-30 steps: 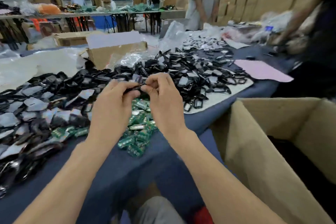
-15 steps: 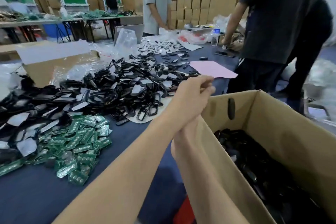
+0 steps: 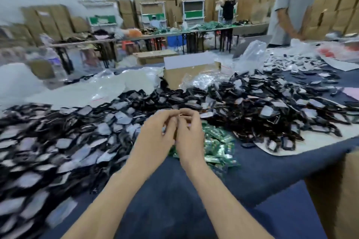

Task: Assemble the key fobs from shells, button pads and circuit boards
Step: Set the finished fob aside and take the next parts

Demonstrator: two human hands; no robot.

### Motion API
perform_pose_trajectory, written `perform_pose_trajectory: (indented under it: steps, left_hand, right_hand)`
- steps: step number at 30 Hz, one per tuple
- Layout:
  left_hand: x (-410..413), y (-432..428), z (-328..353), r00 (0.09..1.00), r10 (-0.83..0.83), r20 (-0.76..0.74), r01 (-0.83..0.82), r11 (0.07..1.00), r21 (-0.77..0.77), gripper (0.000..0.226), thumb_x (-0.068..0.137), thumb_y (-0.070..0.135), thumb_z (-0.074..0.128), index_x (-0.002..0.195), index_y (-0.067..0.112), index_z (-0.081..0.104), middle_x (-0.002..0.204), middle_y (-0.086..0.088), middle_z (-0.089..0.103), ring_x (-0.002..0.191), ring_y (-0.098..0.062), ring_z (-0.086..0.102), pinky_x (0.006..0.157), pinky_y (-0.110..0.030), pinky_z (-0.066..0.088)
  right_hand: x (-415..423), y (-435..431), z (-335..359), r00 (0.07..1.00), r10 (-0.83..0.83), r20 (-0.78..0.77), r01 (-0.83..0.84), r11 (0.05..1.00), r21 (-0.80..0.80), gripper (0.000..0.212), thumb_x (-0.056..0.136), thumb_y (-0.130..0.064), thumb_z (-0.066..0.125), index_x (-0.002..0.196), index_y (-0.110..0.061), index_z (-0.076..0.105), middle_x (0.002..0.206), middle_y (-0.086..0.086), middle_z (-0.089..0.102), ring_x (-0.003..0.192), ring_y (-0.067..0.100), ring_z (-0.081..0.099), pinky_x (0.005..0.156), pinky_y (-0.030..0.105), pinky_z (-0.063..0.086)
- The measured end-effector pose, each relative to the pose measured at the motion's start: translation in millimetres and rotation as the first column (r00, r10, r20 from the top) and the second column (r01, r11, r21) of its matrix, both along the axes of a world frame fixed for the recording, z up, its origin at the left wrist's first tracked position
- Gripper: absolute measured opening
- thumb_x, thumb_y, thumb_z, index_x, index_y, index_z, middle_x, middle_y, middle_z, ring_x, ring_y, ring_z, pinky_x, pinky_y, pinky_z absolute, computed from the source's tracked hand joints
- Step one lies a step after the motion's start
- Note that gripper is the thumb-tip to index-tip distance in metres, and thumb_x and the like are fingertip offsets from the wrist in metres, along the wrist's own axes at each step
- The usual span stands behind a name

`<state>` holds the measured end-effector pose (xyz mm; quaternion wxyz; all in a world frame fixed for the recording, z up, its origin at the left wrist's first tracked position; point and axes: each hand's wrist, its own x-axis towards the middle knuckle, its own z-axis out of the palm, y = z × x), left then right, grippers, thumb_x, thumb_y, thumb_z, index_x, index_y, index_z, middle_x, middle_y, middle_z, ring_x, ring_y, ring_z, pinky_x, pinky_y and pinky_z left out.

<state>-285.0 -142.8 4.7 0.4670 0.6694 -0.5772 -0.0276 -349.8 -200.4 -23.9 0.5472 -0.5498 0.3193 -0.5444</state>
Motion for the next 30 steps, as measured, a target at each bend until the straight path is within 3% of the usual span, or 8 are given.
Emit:
perform_pose_trajectory:
  steps: [2, 7, 11, 19, 23, 26, 30]
  left_hand:
    - [57, 31, -19, 0.990, 0.136, 0.042, -0.139, 0.987, 0.077, 0.024, 0.103, 0.019, 0.053, 0.120, 0.032, 0.064, 0.108, 0.017, 0.066, 0.095, 0.002, 0.061, 0.078, -0.013, 0.049]
    - [137, 79, -49, 0.921, 0.337, 0.194, -0.375, 0.903, 0.212, 0.027, 0.100, 0.021, 0.058, 0.127, 0.020, 0.065, 0.109, 0.014, 0.064, 0.094, 0.002, 0.055, 0.082, -0.014, 0.041]
    - [157, 81, -58, 0.880, 0.325, 0.346, -0.435, 0.844, 0.312, 0.025, 0.100, 0.032, 0.057, 0.121, 0.021, 0.066, 0.108, 0.007, 0.069, 0.104, -0.018, 0.059, 0.091, -0.031, 0.046]
    - [148, 34, -67, 0.771, 0.411, 0.486, -0.604, 0.713, 0.355, 0.046, 0.101, 0.057, 0.039, 0.115, 0.024, 0.066, 0.113, -0.001, 0.060, 0.113, -0.023, 0.051, 0.100, -0.035, 0.037]
    - [148, 16, -68, 0.768, 0.455, 0.451, -0.630, 0.662, 0.406, 0.043, 0.099, 0.058, 0.043, 0.118, 0.024, 0.060, 0.119, 0.000, 0.057, 0.118, -0.023, 0.049, 0.102, -0.038, 0.035]
    - [148, 11, -65, 0.808, 0.474, 0.350, -0.588, 0.688, 0.425, 0.030, 0.096, 0.052, 0.050, 0.109, 0.025, 0.058, 0.113, 0.005, 0.056, 0.113, -0.020, 0.048, 0.099, -0.036, 0.036]
    - [149, 16, -61, 0.883, 0.457, -0.103, -0.431, 0.879, 0.205, 0.015, 0.091, 0.035, 0.064, 0.082, 0.028, 0.054, 0.081, 0.011, 0.063, 0.080, -0.006, 0.057, 0.073, -0.020, 0.044]
  right_hand:
    - [27, 6, -6, 0.995, 0.062, -0.074, -0.063, 0.998, -0.010, 0.018, 0.103, -0.016, 0.048, 0.116, -0.024, 0.058, 0.098, -0.007, 0.063, 0.080, 0.006, 0.058, 0.079, 0.032, 0.050]
    - [87, 13, -11, 0.965, 0.169, -0.201, -0.173, 0.985, -0.003, 0.020, 0.106, -0.020, 0.041, 0.105, -0.038, 0.051, 0.092, -0.003, 0.060, 0.053, 0.005, 0.044, 0.048, 0.020, 0.037]
    - [116, 9, -16, 0.957, 0.141, -0.254, -0.157, 0.987, -0.042, 0.023, 0.105, -0.018, 0.041, 0.103, -0.039, 0.051, 0.095, -0.009, 0.061, 0.057, 0.005, 0.048, 0.055, 0.027, 0.041]
    - [135, -5, -32, 0.952, 0.053, -0.300, -0.109, 0.979, -0.175, 0.032, 0.100, -0.013, 0.043, 0.099, -0.045, 0.050, 0.099, -0.012, 0.061, 0.076, 0.014, 0.055, 0.067, 0.033, 0.046]
    - [132, -8, -37, 0.952, 0.050, -0.303, -0.113, 0.974, -0.195, 0.032, 0.100, -0.014, 0.044, 0.100, -0.045, 0.052, 0.099, -0.014, 0.061, 0.077, 0.013, 0.055, 0.070, 0.036, 0.049]
    - [133, -11, -37, 0.950, 0.041, -0.309, -0.111, 0.971, -0.213, 0.033, 0.099, -0.012, 0.045, 0.102, -0.044, 0.052, 0.100, -0.014, 0.061, 0.079, 0.011, 0.056, 0.071, 0.034, 0.049]
    - [130, -13, -37, 0.956, 0.040, -0.291, -0.103, 0.974, -0.202, 0.031, 0.101, -0.015, 0.046, 0.101, -0.045, 0.054, 0.098, -0.018, 0.063, 0.089, 0.004, 0.059, 0.072, 0.023, 0.045]
